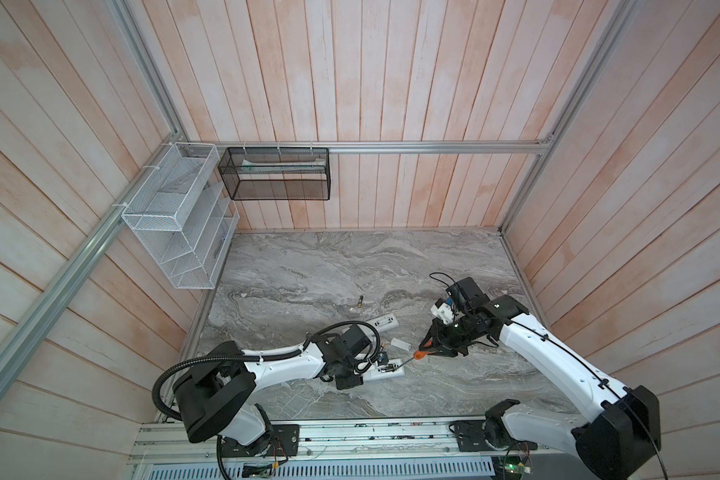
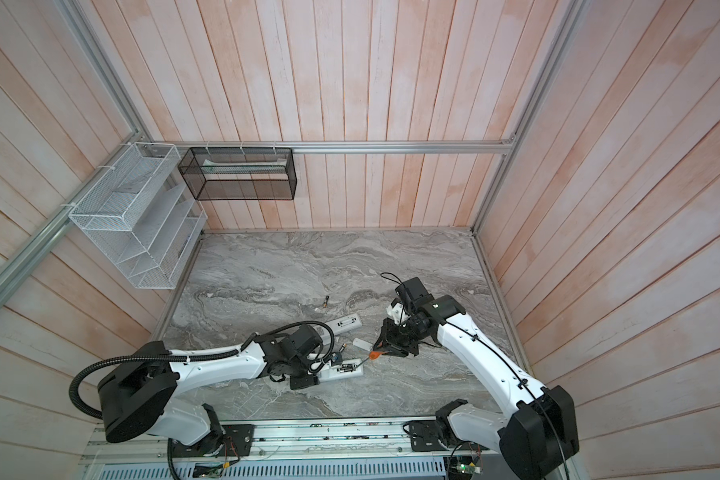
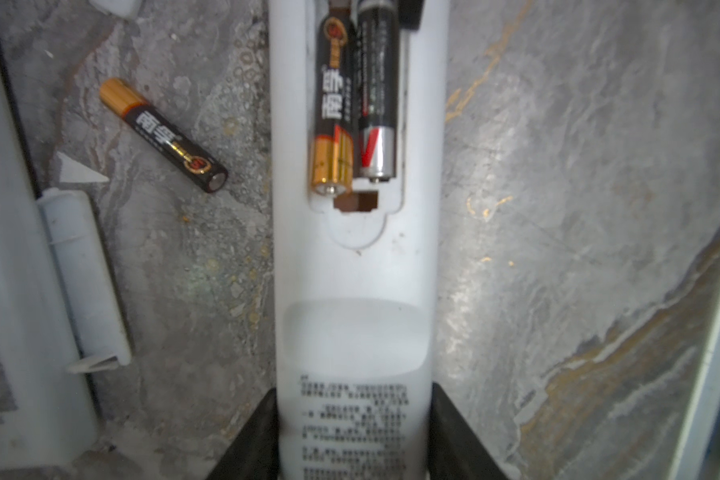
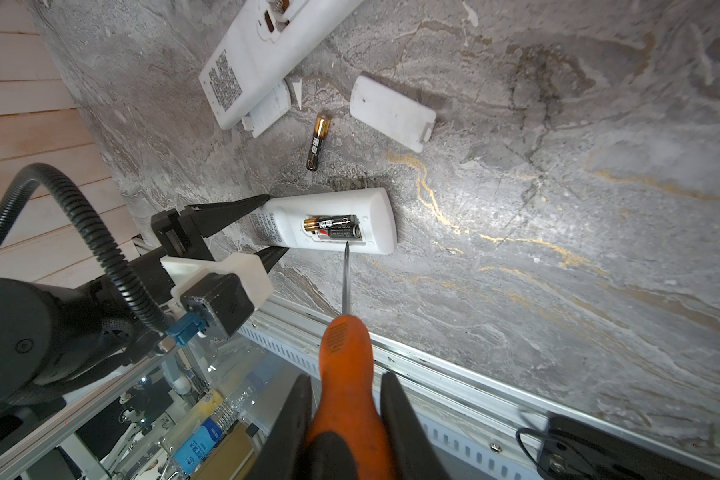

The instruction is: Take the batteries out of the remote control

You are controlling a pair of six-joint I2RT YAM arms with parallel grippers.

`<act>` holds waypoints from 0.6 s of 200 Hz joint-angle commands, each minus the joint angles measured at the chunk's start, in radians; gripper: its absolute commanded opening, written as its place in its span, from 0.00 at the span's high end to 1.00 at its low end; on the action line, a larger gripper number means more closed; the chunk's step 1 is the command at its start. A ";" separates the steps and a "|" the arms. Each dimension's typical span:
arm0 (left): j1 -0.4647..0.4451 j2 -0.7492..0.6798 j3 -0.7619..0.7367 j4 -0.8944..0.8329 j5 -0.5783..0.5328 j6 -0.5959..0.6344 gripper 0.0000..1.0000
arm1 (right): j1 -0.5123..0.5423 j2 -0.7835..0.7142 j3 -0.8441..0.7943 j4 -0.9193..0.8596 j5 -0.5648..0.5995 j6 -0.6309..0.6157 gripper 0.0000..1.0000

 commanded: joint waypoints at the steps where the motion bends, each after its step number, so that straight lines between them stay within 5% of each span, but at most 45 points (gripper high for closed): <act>1: -0.002 -0.003 0.012 0.033 -0.036 -0.023 0.88 | -0.003 0.010 -0.020 -0.046 0.033 0.016 0.88; 50: -0.002 -0.004 0.054 0.006 -0.109 -0.086 0.89 | -0.003 0.026 0.006 -0.092 0.069 0.037 0.89; 120: -0.129 0.013 0.109 -0.022 -0.228 -0.246 0.89 | 0.068 0.087 0.074 -0.145 0.150 0.127 0.90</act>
